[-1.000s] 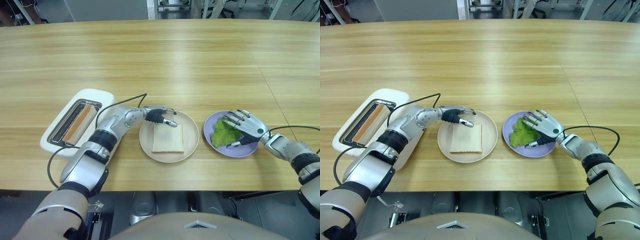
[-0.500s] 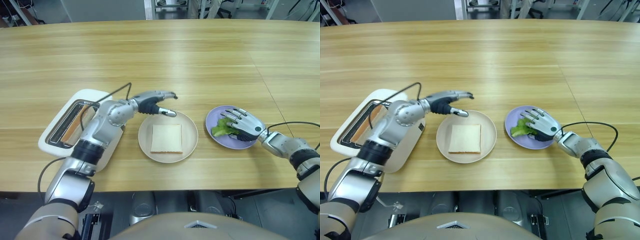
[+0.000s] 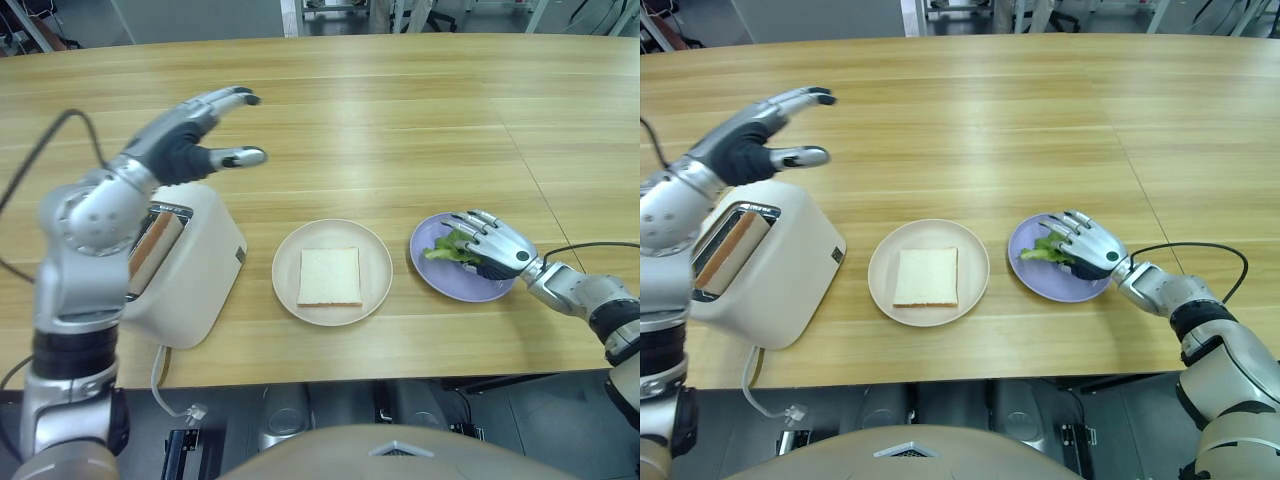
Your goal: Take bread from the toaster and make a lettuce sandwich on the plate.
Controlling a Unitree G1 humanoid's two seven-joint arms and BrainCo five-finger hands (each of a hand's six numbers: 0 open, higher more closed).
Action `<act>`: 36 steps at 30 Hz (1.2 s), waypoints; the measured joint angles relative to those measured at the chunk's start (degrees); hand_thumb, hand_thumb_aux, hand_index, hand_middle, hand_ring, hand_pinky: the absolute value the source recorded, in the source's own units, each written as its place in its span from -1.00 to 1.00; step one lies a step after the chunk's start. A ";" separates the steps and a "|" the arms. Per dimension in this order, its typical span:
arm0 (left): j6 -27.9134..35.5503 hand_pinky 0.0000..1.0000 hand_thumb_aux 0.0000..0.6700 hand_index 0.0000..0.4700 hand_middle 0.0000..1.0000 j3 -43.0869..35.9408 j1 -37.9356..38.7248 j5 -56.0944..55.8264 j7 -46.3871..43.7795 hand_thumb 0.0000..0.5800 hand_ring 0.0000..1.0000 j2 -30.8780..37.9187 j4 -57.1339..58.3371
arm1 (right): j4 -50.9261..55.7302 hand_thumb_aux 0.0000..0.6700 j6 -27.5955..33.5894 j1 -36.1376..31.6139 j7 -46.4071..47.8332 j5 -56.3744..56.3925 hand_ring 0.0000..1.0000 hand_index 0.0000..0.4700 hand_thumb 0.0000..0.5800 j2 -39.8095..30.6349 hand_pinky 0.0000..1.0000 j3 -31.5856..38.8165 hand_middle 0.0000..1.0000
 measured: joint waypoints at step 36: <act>-5.37 -1.00 -1.00 -1.00 -1.00 13.23 17.43 -2.28 7.92 -1.00 -1.00 5.41 14.07 | -25.56 1.00 5.71 -3.85 14.28 -3.83 -1.00 0.96 1.00 20.46 -1.00 -3.97 -1.00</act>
